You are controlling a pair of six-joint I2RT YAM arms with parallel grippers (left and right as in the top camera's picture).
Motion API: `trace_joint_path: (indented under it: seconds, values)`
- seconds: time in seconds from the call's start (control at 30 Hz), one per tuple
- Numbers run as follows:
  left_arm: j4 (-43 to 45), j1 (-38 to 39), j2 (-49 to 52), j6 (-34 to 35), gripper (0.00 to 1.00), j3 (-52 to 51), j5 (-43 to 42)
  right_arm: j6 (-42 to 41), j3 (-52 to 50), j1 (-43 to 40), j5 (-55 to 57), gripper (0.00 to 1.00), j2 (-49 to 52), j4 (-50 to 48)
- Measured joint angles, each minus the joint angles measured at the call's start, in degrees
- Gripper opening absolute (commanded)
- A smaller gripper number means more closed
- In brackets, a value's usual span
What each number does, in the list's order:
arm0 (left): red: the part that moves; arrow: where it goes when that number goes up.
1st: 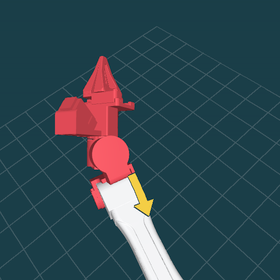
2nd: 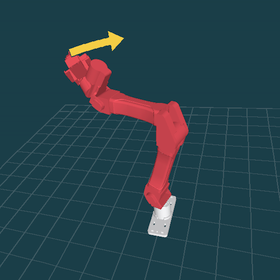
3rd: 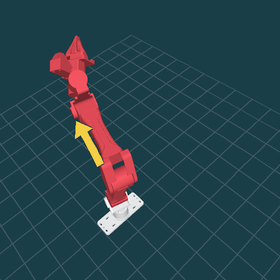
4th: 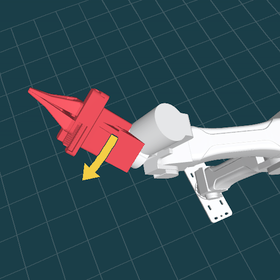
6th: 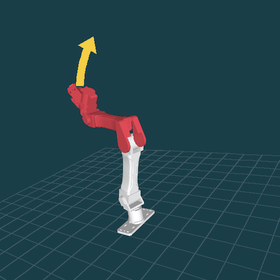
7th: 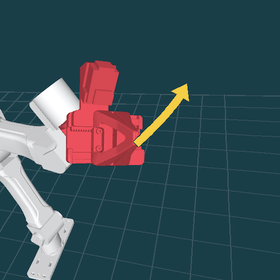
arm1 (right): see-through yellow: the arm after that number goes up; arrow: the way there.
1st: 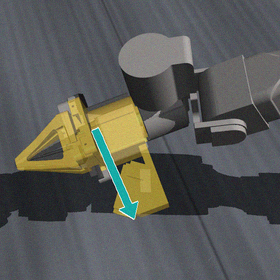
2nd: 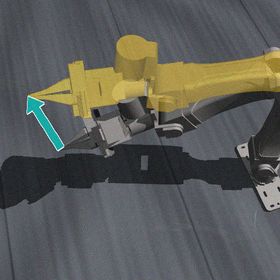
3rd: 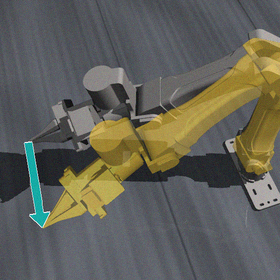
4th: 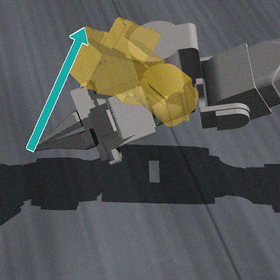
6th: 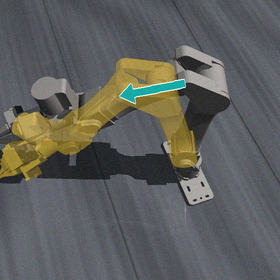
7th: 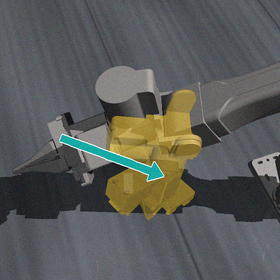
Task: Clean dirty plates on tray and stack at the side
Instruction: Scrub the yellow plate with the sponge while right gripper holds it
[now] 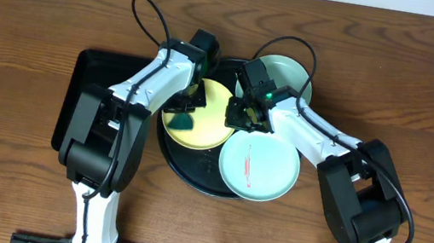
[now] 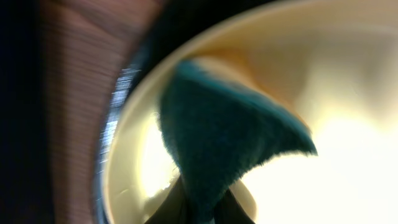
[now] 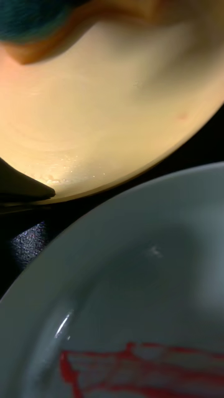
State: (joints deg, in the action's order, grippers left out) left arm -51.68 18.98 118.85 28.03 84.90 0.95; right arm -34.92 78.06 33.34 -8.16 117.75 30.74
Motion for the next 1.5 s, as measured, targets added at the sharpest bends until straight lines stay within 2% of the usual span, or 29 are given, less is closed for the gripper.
trace_joint_path:
  seconds: [0.2, 0.37, 0.53, 0.73, 0.87, 1.03, 1.23, 1.5]
  values:
    - [-0.5, -0.2, 0.0, -10.2, 0.08, 0.0, -11.9, 0.2, 0.0, 0.0, 0.3, 0.01, 0.0, 0.5]
    - [2.6, 0.0, 0.0, -12.7, 0.07, -0.1, -14.3, 0.4, 0.0, 0.0, 0.4, 0.01, 0.0, 0.5]
    - [5.7, 1.0, 0.0, -5.9, 0.07, -0.1, -7.2, 0.4, 0.0, 0.0, 0.5, 0.01, 0.0, 0.5]
    - [2.7, 1.8, 0.0, 5.6, 0.07, 0.0, 2.1, 0.4, 0.0, 0.0, 0.5, 0.01, 0.0, 0.5]
    - [-1.8, 1.9, 0.0, 11.0, 0.07, 0.0, 4.6, 0.4, 0.0, 0.0, 0.3, 0.01, 0.0, 0.2]
    - [-5.2, 2.8, 0.0, 14.0, 0.08, 0.0, 4.3, 0.5, 0.0, 0.0, -0.1, 0.01, 0.0, 0.3]
    - [-4.4, 3.0, 0.0, 9.1, 0.07, 0.0, -2.7, 0.9, 0.0, 0.0, -0.2, 0.01, 0.0, 0.5]
    - [4.0, 2.9, 0.0, 0.3, 0.07, -0.1, -6.5, 0.8, 0.0, -0.2, 0.6, 0.01, 0.0, 0.7]
